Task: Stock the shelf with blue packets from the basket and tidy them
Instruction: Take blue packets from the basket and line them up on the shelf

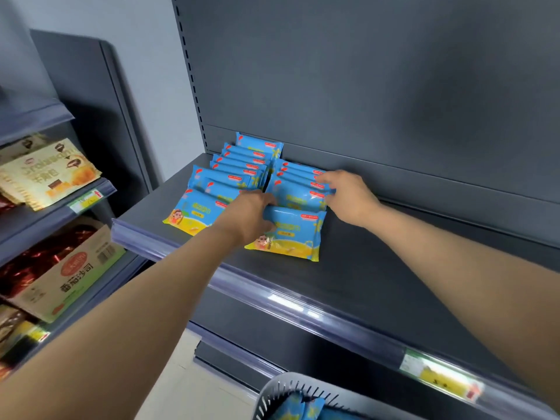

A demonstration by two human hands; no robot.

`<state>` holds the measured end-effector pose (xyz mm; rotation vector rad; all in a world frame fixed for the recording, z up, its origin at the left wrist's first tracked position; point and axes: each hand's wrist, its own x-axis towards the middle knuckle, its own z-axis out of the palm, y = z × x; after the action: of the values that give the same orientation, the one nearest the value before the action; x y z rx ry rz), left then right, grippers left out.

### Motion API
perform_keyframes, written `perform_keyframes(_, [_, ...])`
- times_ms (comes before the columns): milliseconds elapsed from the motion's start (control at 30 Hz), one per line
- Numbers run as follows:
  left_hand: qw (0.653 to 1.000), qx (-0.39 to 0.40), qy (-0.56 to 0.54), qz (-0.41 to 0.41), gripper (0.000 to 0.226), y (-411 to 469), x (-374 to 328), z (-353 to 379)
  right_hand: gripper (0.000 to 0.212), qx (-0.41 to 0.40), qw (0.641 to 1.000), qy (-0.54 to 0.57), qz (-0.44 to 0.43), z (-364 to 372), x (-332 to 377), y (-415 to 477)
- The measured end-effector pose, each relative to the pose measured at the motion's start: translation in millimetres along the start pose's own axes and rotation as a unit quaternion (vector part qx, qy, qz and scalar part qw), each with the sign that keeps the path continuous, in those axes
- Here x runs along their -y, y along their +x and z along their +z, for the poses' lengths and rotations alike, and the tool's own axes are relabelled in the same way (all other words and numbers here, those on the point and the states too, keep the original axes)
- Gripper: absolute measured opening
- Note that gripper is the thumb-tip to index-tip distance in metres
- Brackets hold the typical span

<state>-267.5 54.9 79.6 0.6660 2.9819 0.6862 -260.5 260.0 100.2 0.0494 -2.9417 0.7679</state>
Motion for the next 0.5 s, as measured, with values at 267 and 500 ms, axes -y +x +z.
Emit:
perform_keyframes(267, [0.984,-0.029,0.177,0.016,0.048,31.3,-9.0,11.0,0.036,-0.024,0.999,-0.034,-0.028,-19.1,-4.1,-45.4])
perform_keyframes(500, [0.97,-0.045,0.239,0.018,0.054,17.4,-21.1,13.7,0.037,-0.023,0.991,-0.122,-0.056,-29.8,7.9,-79.2])
